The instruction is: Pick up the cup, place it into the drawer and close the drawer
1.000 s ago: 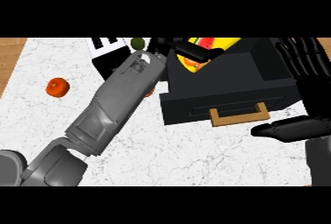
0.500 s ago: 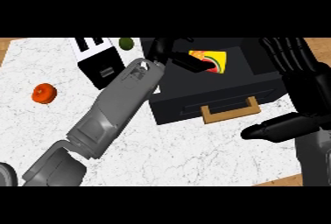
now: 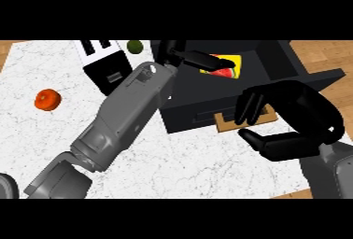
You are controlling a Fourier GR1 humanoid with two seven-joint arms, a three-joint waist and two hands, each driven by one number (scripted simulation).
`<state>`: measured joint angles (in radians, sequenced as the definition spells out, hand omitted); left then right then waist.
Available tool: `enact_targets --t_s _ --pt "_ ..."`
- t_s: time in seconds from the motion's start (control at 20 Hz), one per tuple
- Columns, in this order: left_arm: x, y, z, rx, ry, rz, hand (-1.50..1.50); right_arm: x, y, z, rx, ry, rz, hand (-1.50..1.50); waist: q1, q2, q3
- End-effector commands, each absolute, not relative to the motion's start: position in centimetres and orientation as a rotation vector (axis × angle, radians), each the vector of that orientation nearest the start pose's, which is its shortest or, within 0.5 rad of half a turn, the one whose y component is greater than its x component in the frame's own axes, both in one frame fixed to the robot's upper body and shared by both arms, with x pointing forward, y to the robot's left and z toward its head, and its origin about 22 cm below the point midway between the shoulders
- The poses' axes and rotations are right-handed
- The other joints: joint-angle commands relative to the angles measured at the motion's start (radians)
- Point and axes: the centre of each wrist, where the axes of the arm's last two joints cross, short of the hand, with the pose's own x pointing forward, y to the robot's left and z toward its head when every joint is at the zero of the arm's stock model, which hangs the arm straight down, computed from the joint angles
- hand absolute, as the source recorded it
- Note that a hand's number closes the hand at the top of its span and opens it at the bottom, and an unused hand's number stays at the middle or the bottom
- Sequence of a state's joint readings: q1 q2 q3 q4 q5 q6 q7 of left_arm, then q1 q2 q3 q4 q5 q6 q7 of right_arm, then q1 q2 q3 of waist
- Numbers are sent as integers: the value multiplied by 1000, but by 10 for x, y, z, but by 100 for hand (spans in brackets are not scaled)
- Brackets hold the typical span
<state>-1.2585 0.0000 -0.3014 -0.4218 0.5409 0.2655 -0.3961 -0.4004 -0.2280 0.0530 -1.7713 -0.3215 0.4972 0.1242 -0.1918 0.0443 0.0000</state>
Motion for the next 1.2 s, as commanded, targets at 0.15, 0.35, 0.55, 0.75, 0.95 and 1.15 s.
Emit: enact_targets --t_s 0.15,0.35,0.55,0.75,0.95,1.15 --pt "438 34 135 -225 -1934 -52 -150 284 -212 148 455 -1636 1112 150 45 -15 0" --pt "440 38 130 -229 -1900 -25 -150 276 -216 146 187 -1620 1191 -150 111 -29 1" --pt "436 44 116 -258 -1893 6 -150 272 -217 109 24 -1581 1210 -150 156 -35 1" --pt "435 50 112 -307 -1938 22 -150 291 -218 63 -64 -1471 1236 -150 200 -35 1" --pt "436 81 96 -339 -1911 47 -150 306 -206 20 -77 -1358 1295 -150 240 -37 1" --pt "428 93 72 -315 -1918 65 -150 339 -208 1 -124 -1287 1331 150 253 -33 2"
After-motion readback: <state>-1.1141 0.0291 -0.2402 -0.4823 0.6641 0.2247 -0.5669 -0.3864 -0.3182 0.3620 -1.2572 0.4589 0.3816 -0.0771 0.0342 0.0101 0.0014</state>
